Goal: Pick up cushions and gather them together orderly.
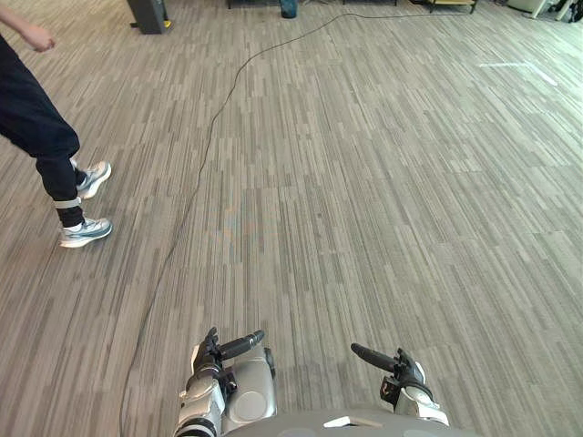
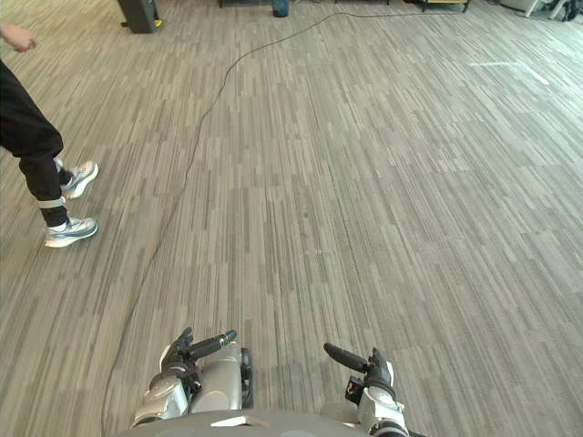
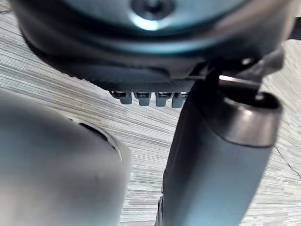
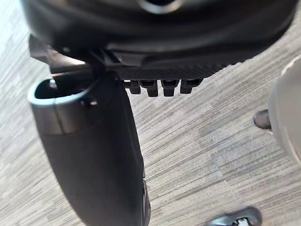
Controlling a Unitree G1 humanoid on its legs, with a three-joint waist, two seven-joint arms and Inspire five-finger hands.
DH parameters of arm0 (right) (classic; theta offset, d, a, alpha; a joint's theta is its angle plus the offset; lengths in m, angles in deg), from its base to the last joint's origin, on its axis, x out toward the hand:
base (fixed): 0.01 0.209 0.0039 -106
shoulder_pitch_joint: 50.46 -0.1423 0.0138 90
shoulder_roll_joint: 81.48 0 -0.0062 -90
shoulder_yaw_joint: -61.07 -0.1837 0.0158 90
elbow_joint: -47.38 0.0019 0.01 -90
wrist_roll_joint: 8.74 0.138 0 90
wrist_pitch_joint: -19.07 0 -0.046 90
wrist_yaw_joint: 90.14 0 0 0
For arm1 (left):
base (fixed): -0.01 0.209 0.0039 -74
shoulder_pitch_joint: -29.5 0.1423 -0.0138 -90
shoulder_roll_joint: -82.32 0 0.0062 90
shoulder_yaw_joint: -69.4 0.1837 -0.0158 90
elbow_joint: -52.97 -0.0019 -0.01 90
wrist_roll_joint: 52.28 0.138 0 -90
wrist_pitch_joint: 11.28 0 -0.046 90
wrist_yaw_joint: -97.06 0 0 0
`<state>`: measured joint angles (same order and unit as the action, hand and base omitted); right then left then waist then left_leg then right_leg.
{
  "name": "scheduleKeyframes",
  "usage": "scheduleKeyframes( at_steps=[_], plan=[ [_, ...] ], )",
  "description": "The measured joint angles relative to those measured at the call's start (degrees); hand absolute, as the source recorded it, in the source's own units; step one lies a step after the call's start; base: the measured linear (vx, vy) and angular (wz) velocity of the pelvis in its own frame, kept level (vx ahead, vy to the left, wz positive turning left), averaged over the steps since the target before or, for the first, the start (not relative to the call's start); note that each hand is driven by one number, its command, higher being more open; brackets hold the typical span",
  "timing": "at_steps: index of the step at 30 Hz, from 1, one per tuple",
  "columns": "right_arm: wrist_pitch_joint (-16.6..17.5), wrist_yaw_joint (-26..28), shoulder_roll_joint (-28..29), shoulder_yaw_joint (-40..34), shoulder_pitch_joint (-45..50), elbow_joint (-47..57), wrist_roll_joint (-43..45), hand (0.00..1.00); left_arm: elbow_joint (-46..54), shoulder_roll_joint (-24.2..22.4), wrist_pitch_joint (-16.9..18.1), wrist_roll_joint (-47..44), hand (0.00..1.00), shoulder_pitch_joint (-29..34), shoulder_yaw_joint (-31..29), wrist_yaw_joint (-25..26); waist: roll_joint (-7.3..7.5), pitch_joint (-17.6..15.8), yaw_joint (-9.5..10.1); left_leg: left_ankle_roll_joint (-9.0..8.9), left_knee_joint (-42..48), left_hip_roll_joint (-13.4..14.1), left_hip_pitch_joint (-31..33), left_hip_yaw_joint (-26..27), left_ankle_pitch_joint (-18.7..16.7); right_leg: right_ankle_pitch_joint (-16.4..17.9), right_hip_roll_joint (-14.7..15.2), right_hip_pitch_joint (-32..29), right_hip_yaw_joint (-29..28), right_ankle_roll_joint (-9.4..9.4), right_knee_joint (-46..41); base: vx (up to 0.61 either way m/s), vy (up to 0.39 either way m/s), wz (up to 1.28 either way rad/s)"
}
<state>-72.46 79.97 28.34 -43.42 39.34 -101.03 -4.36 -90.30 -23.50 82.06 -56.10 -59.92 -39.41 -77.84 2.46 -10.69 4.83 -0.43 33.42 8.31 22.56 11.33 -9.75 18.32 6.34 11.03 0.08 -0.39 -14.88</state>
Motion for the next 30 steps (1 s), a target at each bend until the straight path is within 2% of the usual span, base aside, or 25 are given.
scheduleKeyframes(
  at_steps=[2,3,4,5,6,7,8,9,10,13,14,15,16,17,18,19,20,21,22,23,24,26,27,28,30],
  plan=[
    [-0.19,0.16,0.04,0.05,0.02,-0.22,-0.5,1.0,-0.29,1.11,-0.3,0.05,1.0,0.11,-0.02,0.2,1.81,0.88,0.36,2.83,3.8,-0.5,-1.5,3.01,-3.86,-2.26,2.3,-0.82,-4.07,3.06,-4.46,0.73,0.4,-0.57],
    [0.11,-0.01,0.04,-0.03,-0.08,0.28,-0.97,1.0,-1.18,1.36,-0.36,0.07,1.0,0.09,0.14,0.5,2.11,1.02,0.42,3.91,3.66,-0.71,-4.05,4.75,-5.28,-4.19,3.25,-3.35,-5.09,5.33,-11.67,0.61,0.304,-0.82],
    [0.56,0.16,0.01,0.05,-0.08,0.47,-1.05,1.0,-2.33,1.58,-0.45,0.1,1.0,0.08,0.54,0.74,1.91,0.9,0.4,4.26,2.38,-0.81,-7.42,5.96,-6.31,-7.65,3.57,-6.8,-5.52,7.33,-20.81,0.37,0.184,-0.75],
    [0.62,0.26,0.01,0.04,-0.05,0.53,-1.05,1.0,-2.87,1.68,-0.64,0.15,1.0,0.08,0.86,0.75,1.71,0.77,0.38,4.33,1.21,-0.87,-9.63,6.33,-6.85,-8.84,3.57,-9.29,-5.38,8.95,-27.26,0.31,0.154,-0.65],
    [0.62,0.3,0.0,0.04,0.07,0.56,-1.06,1.0,-3.58,1.88,-0.96,0.41,1.0,0.07,1.86,0.82,1.43,0.57,0.21,4.29,-0.43,-0.97,-12.93,6.75,-7.29,-8.85,3.49,-12.99,-4.31,8.96,-36.0,0.3,0.13,-0.58],
    [1.22,0.35,-0.05,-0.03,0.71,1.79,-1.79,1.0,-4.5,2.1,-1.18,1.44,1.0,-0.46,2.83,0.78,1.04,0.34,-0.41,4.33,-3.76,-1.5,-17.29,7.08,-7.58,-7.53,3.73,-18.15,-0.81,6.73,-44.68,0.45,0.115,-0.57],
    [2.22,0.34,-0.02,-0.06,1.19,3.25,-2.15,1.0,-4.52,1.85,-1.39,1.92,1.0,-0.39,2.84,0.85,0.69,0.29,-1.1,3.74,-7.36,-1.62,-21.12,7.12,-8.9,-6.5,3.56,-21.56,2.75,5.04,-47.36,0.38,0.051,-0.51],
    [2.57,0.35,0.0,-0.03,1.15,4.0,-2.18,1.0,-4.53,1.78,-1.38,2.02,1.0,-0.36,2.85,0.86,0.54,0.12,-1.47,2.1,-9.44,-1.58,-23.51,7.38,-10.1,-5.86,3.63,-23.76,5.13,4.03,-47.63,0.43,0.0,-0.56],
    [2.92,0.55,0.02,0.11,0.96,4.6,-2.17,1.0,-4.87,2.04,-1.43,2.2,1.0,-0.53,2.92,0.84,1.2,-0.26,-1.69,0.58,-10.79,-1.37,-26.75,9.22,-11.19,-4.79,4.13,-27.35,9.37,2.34,-45.79,0.27,-0.042,-0.56],
    [3.21,0.49,-0.01,-0.55,0.98,5.91,-2.19,1.0,-6.99,2.26,-1.52,2.29,1.0,-1.15,2.97,0.85,1.02,-0.32,-2.31,-1.94,-12.59,0.09,-32.17,12.74,-13.11,-4.25,3.97,-32.14,18.34,1.16,-33.79,0.41,-0.082,-0.58],
    [3.25,0.53,0.01,-1.32,0.96,5.81,-2.2,1.0,-7.28,2.11,-1.51,2.31,1.0,-1.31,3.25,0.83,1.01,-0.33,-2.57,-2.92,-15.8,0.1,-35.74,14.65,-12.94,-4.69,3.3,-32.92,22.02,1.17,-24.09,0.49,-0.091,-0.38],
    [3.23,0.56,0.03,-2.11,1.09,5.65,-2.19,1.0,-7.4,2.05,-1.51,2.41,1.0,-1.33,4.2,0.8,0.83,-0.31,-2.9,-3.42,-17.8,-0.1,-37.67,14.98,-12.83,-5.9,2.22,-33.05,22.89,1.3,-18.87,0.44,-0.089,-0.24],
    [2.61,0.56,-0.11,-2.53,0.92,5.68,-2.21,1.0,-7.51,1.96,-1.49,2.64,1.0,-1.33,4.53,0.7,0.72,-0.34,-3.27,-3.74,-19.11,-0.51,-39.27,14.92,-12.71,-10.24,1.62,-32.76,22.76,-1.45,-17.57,0.64,-0.135,-0.13],
    [2.34,0.57,-1.81,-2.89,0.72,4.73,-2.36,1.0,-8.6,0.8,-1.48,3.49,1.0,-1.83,4.88,0.64,-1.39,0.05,-3.47,-6.07,-21.03,1.12,-41.82,14.63,-11.02,-9.41,-0.45,-32.02,23.23,-6.68,-18.93,0.66,-0.152,-0.09],
    [2.36,0.55,-2.22,-3.36,0.74,4.43,-2.78,1.0,-8.87,0.29,-1.51,4.05,1.0,-1.96,4.92,0.54,-2.08,0.15,-3.6,-7.41,-20.06,1.78,-41.62,14.22,-9.71,-7.37,-0.71,-32.04,23.29,-6.85,-19.97,0.8,-0.234,-0.16],
    [1.89,0.57,-2.69,-4.92,0.39,4.33,-3.14,1.0,-8.78,-0.94,-1.55,4.62,1.0,-2.78,4.98,0.28,-3.14,-0.29,-4.26,-7.58,-12.41,4.03,-39.63,11.75,-8.18,-4.93,-2.28,-30.46,23.26,-7.14,-20.25,0.63,-0.246,-0.19],
    [1.74,0.57,-3.02,-5.51,0.23,4.11,-3.21,1.0,-8.78,-1.31,-1.71,4.67,1.0,-3.17,4.33,0.05,-4.4,-0.97,-4.75,-6.59,1.3,7.2,-34.86,6.81,-4.96,-3.86,-4.63,-27.42,22.95,-7.42,-18.39,0.61,-0.241,-0.33],
    [1.73,0.52,-3.15,-5.61,0.23,4.03,-3.21,1.0,-8.69,-1.23,-1.7,4.68,1.0,-2.95,4.06,0.01,-4.96,-1.25,-4.72,-5.8,8.96,8.44,-31.62,3.75,-2.5,-3.64,-5.84,-25.59,22.47,-7.56,-17.08,0.57,-0.193,-0.63],
    [1.74,0.36,-3.38,-5.6,-0.19,3.68,-3.15,1.0,-7.77,-1.34,-1.61,4.67,1.0,-2.96,3.95,-0.03,-5.71,-1.96,-4.47,-5.77,22.76,9.35,-26.04,-0.81,-1.36,-3.54,-8.44,-21.81,20.54,-7.68,-14.47,0.53,-0.132,-0.91],
    [1.67,0.03,-3.37,-4.51,-0.27,3.28,-3.05,1.0,-6.52,-1.29,-1.34,4.65,1.0,-2.86,3.96,-0.03,-5.46,-2.31,-4.3,-6.1,31.39,9.3,-20.75,-3.04,-2.22,-3.31,-10.06,-18.11,18.42,-8.04,-11.88,0.62,-0.105,-1.16],
    [1.7,-0.11,-3.21,-3.43,-0.22,2.62,-3.05,1.0,-4.72,-1.02,-0.74,4.54,1.0,-2.83,4.02,0.06,-4.53,-2.78,-3.92,-5.62,33.67,8.54,-15.79,-3.59,-3.6,-3.14,-10.69,-13.94,16.08,-8.01,-8.86,0.49,-0.041,-1.06],
    [1.49,-0.27,-3.11,-2.47,0.13,2.39,-3.04,1.0,-1.77,-0.97,0.53,4.32,1.0,-2.51,4.24,0.01,-3.58,-3.2,-2.73,-4.22,29.28,7.9,-9.79,-2.67,-4.9,-2.49,-11.05,-9.08,12.42,-7.32,-5.19,0.47,0.028,-0.95],
    [1.43,-0.32,-3.25,-2.16,0.53,2.45,-3.04,1.0,-0.46,-1.12,1.17,4.29,1.0,-2.34,4.61,-0.04,-3.42,-3.27,-2.3,-3.39,23.3,7.22,-6.2,-2.17,-5.62,-1.76,-11.02,-6.37,10.37,-6.73,-3.51,0.41,0.064,-0.78],
    [1.26,-0.38,-3.25,-2.08,0.55,2.45,-3.03,1.0,0.09,-1.16,1.35,4.29,1.0,-2.17,4.66,-0.06,-3.41,-3.26,-2.26,-3.28,19.66,6.58,-4.83,-2.0,-5.72,-1.21,-10.87,-5.21,9.41,-6.44,-2.98,0.43,0.133,-0.71],
    [0.63,-0.45,-3.1,-1.68,0.57,2.41,-3.03,1.0,0.71,-1.33,1.81,4.21,1.0,-2.07,4.58,-0.03,-3.07,-3.28,-2.01,-3.35,5.91,3.97,-1.97,-2.51,-5.21,0.68,-10.02,-1.71,6.66,-5.08,-1.74,0.58,0.215,-0.58]
  ],
)
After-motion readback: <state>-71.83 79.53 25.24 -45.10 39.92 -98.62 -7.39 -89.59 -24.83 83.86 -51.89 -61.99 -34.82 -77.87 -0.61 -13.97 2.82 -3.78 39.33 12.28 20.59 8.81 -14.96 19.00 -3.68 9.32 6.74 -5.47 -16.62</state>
